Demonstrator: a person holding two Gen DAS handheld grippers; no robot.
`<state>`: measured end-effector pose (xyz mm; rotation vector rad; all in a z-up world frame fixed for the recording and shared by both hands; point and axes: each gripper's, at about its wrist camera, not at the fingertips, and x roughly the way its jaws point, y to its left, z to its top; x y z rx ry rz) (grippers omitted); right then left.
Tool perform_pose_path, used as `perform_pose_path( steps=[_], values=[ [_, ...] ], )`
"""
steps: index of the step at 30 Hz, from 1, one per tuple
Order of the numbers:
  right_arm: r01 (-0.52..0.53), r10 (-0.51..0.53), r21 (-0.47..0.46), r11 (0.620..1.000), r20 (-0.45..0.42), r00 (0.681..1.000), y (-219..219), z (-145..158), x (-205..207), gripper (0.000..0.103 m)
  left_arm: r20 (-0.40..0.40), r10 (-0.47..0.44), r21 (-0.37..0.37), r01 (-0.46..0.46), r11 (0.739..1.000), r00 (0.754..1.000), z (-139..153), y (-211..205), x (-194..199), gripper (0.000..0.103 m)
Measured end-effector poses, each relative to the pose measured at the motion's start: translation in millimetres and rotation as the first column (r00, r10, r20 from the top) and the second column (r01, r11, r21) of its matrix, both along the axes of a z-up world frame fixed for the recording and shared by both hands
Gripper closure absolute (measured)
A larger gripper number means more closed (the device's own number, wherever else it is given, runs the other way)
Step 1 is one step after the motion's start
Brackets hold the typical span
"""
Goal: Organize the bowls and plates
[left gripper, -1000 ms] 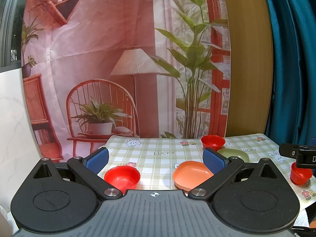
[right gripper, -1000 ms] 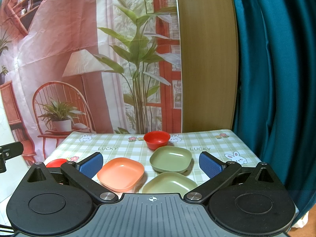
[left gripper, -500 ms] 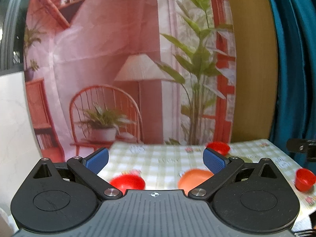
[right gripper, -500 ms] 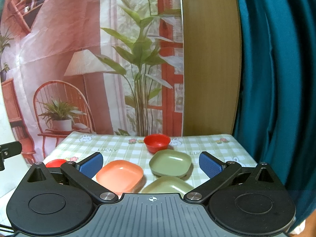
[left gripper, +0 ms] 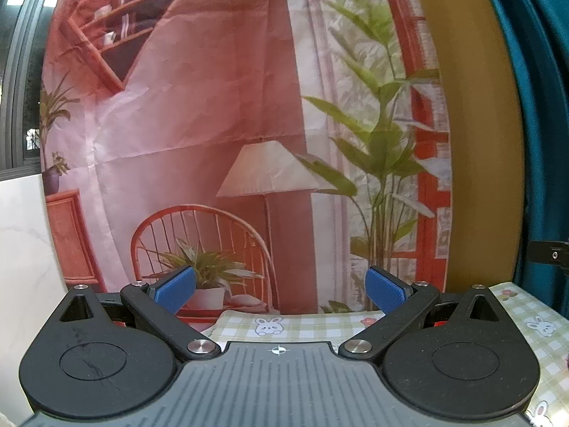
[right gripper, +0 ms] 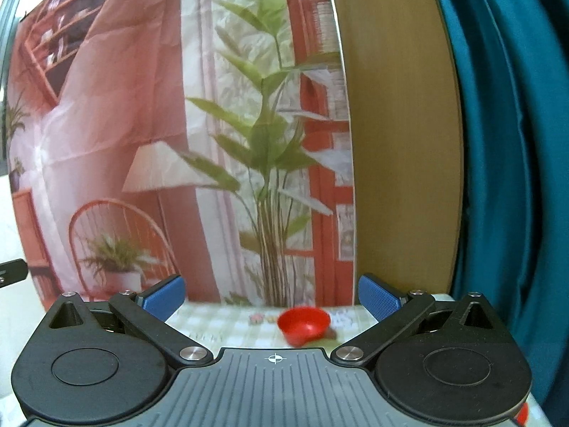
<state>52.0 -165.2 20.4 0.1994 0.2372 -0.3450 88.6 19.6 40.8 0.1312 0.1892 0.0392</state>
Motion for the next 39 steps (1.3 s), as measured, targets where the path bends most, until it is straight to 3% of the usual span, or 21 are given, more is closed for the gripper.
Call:
perform_pose_path(
  steps=[11, 17, 22, 28, 30, 34, 39],
  values=[
    [-0.035, 0.036, 0.096, 0.995, -0.004, 0.999, -29.8, -40.1, 72.1, 0.000, -0.050, 0.079, 0.030, -0.078, 0.997, 0.996, -10.1, 27.7, 68.8, 0.001],
    [-0.070, 0.081, 0.113, 0.991, -0.093, 0.992, -38.2, -63.9, 108.9, 0.000, -0.067, 0.089, 0.029, -0.087, 0.996, 0.994, -20.8, 32.2, 100.5, 0.001],
    [-0.066, 0.081, 0.096, 0.993, -0.165, 0.983, -40.1, -89.4, 132.0, 0.000, -0.143, 0.049, 0.009, -0.048, 0.999, 0.989, -51.3, 25.5, 122.0, 0.001],
    [-0.119, 0.127, 0.048, 0.992, -0.228, 0.965, -31.8, -125.2, 146.8, 0.011, -0.264, -0.009, -0.050, -0.004, 0.999, 0.965, -100.7, 14.9, 146.1, 0.002],
    [-0.133, 0.140, 0.045, 0.990, -0.253, 0.957, -29.6, -136.9, 151.8, 0.020, -0.294, -0.033, -0.047, 0.020, 0.999, 0.955, -116.1, 7.5, 152.2, 0.003],
    [-0.130, 0.156, 0.106, 0.986, -0.297, 0.942, -32.1, -158.7, 158.4, 0.033, -0.332, -0.063, -0.025, 0.058, 0.998, 0.941, -144.7, -10.5, 162.1, 0.009],
    [-0.124, 0.178, 0.170, 0.978, -0.357, 0.917, -37.8, -181.4, 162.9, 0.046, -0.404, -0.101, -0.059, 0.084, 0.995, 0.909, -176.5, -27.0, 174.1, 0.013]
  ],
)
